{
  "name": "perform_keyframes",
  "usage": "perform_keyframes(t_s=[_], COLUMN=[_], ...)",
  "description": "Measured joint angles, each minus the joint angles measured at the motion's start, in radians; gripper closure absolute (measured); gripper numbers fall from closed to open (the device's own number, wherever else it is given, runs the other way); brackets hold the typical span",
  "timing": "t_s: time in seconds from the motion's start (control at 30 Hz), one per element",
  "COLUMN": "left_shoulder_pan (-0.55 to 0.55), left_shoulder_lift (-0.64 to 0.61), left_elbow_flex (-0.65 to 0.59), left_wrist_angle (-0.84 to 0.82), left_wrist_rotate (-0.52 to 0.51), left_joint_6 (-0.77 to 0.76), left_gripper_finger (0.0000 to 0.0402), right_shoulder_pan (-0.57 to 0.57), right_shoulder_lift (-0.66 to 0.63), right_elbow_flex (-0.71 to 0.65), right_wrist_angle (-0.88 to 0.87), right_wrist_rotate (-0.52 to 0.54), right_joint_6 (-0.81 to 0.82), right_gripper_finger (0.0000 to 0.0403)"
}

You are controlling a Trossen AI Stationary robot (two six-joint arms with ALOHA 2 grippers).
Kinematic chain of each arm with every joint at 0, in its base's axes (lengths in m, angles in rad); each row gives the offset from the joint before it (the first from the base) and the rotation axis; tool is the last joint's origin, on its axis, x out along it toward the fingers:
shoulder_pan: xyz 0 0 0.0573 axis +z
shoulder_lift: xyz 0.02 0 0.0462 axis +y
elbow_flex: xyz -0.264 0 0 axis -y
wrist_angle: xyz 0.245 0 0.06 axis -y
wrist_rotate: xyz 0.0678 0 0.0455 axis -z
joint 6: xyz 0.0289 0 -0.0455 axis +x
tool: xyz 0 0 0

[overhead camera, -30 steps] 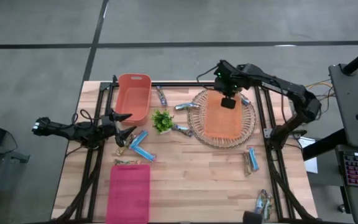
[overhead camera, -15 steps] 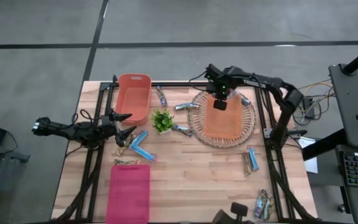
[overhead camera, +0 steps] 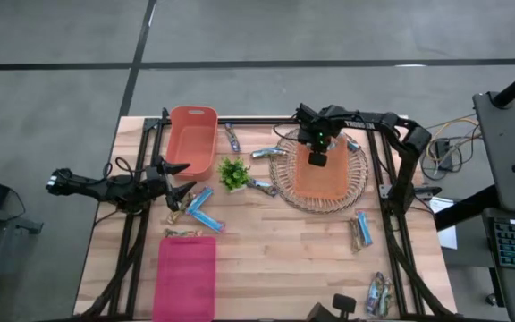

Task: Pick and place Granola Bars by type
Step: Put the red granola bar into the right orange bin

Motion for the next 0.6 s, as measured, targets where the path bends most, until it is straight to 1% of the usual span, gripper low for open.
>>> perform_keyframes(t_s=[0.23,0.43,0.6], left_shoulder_pan=[0.000,0.000,0.000], left_shoulder_lift=[0.000,0.000,0.000], left_elbow_flex=[0.000,0.000,0.000], left_wrist_angle=[0.000,0.000,0.000], left_wrist_rotate=[0.000,0.000,0.000], left_joint_6=[0.000,0.000,0.000], left_gripper_finger=[0.0090,0.0090,0.0090], right_shoulder_pan=[0.000,0.000,0.010], right_shoulder_lift=[-0.001,-0.010,-0.059], right_elbow_flex=[-0.021,-0.009,0.006], right_wrist_angle=[0.047,0.042,0.019], right_wrist_rotate=[0.009,0.016,0.081], right_joint_6=[0.001,0.006,0.003], right_gripper_finger=[0.0374,0.0337,0.0303])
